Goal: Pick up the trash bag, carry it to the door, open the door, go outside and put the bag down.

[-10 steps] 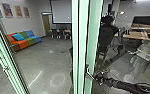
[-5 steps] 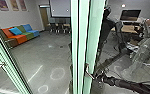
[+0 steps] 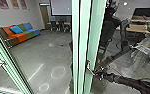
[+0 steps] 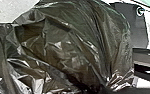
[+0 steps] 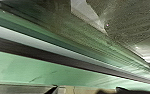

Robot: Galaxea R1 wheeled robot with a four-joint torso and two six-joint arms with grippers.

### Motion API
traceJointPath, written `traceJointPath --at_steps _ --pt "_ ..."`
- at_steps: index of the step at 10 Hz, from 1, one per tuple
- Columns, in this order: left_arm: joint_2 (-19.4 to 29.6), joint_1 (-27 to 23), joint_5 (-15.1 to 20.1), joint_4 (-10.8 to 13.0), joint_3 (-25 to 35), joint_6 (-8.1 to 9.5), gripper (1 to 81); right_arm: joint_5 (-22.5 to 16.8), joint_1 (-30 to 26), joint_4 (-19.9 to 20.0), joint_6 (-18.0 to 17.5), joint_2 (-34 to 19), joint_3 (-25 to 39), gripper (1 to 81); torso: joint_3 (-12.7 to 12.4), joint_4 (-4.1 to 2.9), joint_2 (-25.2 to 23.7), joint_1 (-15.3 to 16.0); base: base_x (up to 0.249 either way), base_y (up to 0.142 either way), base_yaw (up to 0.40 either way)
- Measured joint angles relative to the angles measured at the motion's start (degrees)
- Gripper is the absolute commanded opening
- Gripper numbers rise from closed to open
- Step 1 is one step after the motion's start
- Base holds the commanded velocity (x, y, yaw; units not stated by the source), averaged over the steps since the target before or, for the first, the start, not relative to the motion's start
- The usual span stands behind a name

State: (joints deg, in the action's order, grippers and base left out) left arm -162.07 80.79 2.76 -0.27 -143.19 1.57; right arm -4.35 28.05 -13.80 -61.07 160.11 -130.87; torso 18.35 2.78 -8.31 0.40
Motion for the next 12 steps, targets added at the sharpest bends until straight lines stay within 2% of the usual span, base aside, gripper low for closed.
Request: traceJointPath --at_steps 2,4,12 --pt "0.0 0.2 0.0 0.0 0.0 0.0 1.0 -0.4 -0.4 0.0 0.0 -0.3 0.0 81.1 0.1 -0.05 0.1 0.1 0.068 0.0 0.0" --pt "0.0 0.5 0.1 0.0 0.0 0.0 1.0 -0.9 0.1 0.1 1.4 -1.7 2.0 81.1 0.1 -0.05 0.0 0.0 0.075 0.0 0.0" --pt "0.0 0.2 0.0 0.0 0.0 0.0 1.0 -3.6 -1.8 0.5 0.0 -3.0 1.0 81.1 0.2 -0.09 0.2 0.2 0.075 0.0 0.0"
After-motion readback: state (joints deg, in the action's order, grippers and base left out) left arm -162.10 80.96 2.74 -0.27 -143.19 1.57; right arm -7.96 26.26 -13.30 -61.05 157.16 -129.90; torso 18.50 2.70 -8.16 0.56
